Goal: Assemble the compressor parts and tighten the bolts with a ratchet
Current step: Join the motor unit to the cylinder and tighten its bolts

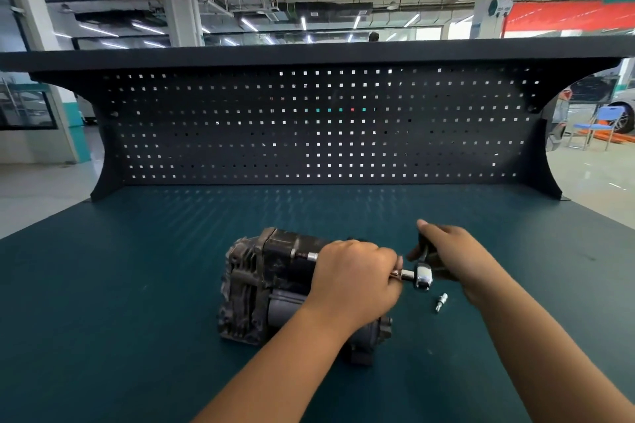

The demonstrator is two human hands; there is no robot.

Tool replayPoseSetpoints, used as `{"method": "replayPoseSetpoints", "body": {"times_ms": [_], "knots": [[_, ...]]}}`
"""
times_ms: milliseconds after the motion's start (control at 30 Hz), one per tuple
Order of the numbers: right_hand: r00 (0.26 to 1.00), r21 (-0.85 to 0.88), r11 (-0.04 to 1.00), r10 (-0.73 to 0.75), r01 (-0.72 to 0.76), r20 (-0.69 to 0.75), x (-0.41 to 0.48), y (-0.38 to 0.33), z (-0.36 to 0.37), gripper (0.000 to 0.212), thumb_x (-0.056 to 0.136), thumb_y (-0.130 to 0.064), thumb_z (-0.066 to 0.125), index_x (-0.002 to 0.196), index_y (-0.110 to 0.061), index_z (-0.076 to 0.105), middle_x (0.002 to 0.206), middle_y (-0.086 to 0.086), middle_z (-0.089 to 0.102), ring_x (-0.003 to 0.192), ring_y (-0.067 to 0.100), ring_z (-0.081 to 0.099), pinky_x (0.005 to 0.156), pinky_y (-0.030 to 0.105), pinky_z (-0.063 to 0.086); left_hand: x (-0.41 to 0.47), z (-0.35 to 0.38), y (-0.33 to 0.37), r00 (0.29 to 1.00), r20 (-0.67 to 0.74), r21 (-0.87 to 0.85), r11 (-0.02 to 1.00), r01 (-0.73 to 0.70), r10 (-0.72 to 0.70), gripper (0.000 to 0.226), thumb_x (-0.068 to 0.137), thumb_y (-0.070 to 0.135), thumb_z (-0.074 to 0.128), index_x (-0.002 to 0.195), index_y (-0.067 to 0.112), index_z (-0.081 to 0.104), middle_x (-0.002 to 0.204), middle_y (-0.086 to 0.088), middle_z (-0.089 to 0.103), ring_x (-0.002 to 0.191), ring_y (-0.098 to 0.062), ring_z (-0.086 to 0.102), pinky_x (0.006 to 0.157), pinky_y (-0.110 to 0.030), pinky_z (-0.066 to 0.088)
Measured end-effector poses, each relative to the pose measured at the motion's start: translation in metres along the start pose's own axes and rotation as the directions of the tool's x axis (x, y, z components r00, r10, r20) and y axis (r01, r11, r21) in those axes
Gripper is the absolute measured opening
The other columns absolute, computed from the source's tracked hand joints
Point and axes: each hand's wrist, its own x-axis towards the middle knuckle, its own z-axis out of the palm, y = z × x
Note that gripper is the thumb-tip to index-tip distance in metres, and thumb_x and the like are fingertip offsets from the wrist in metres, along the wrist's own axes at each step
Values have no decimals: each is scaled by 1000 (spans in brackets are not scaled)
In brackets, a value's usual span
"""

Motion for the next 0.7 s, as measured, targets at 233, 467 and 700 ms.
{"method": "replayPoseSetpoints", "body": {"times_ms": [233,467,700], "knots": [[919,219,894,-362,390,-157,-58,4,3,34,89,-5,56,116,-26,56,88,-6,74,81,9,68,79,28,51,10,-6,0,1000,-15,-10,1000,6,-6,34,48,22,83,42,17,49,36,4,43,31,-18,40,44,-12,15],[854,349,781,-499,518,-151,-71,1,11,64,71,-16,69,130,-28,47,105,-9,70,97,7,65,74,13,50,17,-5,1,998,53,22,1000,15,-16,25,81,30,57,62,15,59,59,-4,60,53,-28,56,44,-19,10],[464,-129,467,-884,875,-53,-81,18,22,34,80,3,60,102,-20,70,114,-7,66,118,12,55,96,17,41,17,-1,0,980,195,-5,999,41,-39,15,83,29,47,76,21,58,79,-3,65,81,-28,61,54,-26,25]]}}
